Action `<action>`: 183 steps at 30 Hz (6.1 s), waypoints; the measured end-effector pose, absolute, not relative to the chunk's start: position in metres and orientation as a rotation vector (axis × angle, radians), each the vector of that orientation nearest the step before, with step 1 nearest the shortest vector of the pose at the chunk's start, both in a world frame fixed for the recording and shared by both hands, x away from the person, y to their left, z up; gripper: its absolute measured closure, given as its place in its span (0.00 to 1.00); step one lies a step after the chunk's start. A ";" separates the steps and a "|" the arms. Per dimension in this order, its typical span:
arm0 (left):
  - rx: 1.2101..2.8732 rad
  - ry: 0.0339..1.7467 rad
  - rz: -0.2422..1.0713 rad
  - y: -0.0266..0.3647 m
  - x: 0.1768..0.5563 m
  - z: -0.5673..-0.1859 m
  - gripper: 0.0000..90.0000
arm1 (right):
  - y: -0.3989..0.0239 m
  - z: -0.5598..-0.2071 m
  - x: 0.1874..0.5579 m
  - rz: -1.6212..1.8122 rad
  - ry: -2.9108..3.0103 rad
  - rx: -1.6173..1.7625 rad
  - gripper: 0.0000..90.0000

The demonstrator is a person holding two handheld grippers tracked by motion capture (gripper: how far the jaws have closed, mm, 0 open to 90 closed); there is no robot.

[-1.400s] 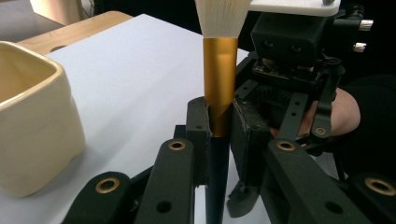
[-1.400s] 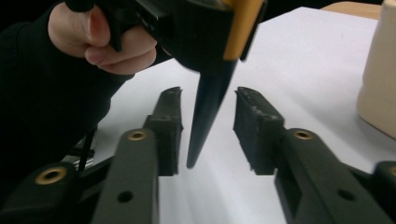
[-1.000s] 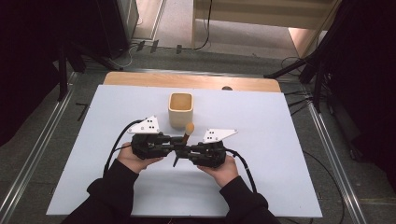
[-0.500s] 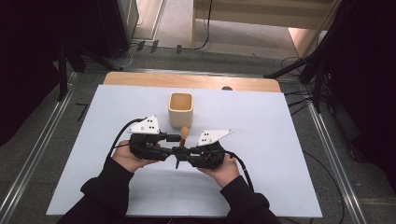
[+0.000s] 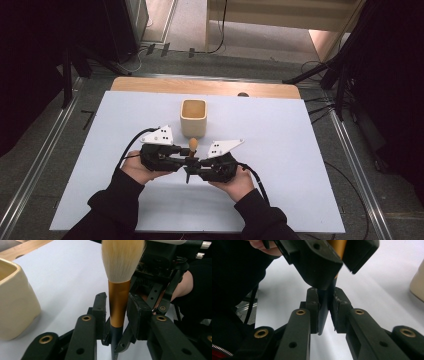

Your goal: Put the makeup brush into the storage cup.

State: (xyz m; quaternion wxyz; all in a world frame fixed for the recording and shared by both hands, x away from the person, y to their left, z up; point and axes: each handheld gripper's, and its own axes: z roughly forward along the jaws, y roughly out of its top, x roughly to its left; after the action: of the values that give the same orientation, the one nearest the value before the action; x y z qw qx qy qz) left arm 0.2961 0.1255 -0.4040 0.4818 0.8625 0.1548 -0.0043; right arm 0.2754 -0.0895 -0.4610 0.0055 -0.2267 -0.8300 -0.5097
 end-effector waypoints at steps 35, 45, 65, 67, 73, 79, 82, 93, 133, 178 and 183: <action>2.036 0.436 0.013 0.144 0.301 -0.394 0.86 | -0.110 -0.456 0.274 -1.731 -2.551 -0.673 0.50; 2.013 0.469 0.034 0.153 0.303 -0.393 0.86 | -0.134 -0.453 0.270 -1.807 -2.546 -0.698 0.42; 1.991 0.523 0.073 0.173 0.310 -0.394 0.86 | -0.185 -0.451 0.264 -1.892 -2.554 -0.798 0.34; 1.994 0.528 0.074 0.175 0.311 -0.395 0.86 | -0.193 -0.452 0.263 -1.892 -2.555 -0.820 0.33; 1.991 0.542 0.079 0.178 0.313 -0.395 0.86 | -0.211 -0.455 0.258 -1.912 -2.552 -0.871 0.33; 1.989 0.553 0.084 0.179 0.316 -0.397 0.86 | -0.222 -0.458 0.256 -1.915 -2.552 -0.909 0.33; 2.000 0.549 0.083 0.175 0.315 -0.398 0.86 | -0.224 -0.460 0.255 -1.902 -2.552 -0.929 0.33; 2.008 0.570 0.118 0.172 0.330 -0.383 0.86 | -0.231 -0.461 0.253 -1.919 -2.543 -0.944 0.33; 1.996 0.574 0.208 0.144 0.391 -0.314 0.86 | -0.226 -0.467 0.252 -1.906 -2.621 -0.967 0.22; 1.988 0.661 0.283 0.109 0.435 -0.349 0.86 | -0.225 -0.468 0.253 -1.885 -2.629 -0.951 0.22; 1.985 0.669 0.282 0.110 0.435 -0.354 0.86 | -0.225 -0.468 0.254 -1.890 -2.627 -0.952 0.22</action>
State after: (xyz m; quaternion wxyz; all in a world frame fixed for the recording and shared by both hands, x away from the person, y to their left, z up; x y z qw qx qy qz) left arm 0.4348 0.1097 -0.3545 0.4917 0.8178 0.2755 0.1162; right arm 0.2539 -0.2250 -0.4679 -0.1155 -0.2804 -0.7735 -0.5565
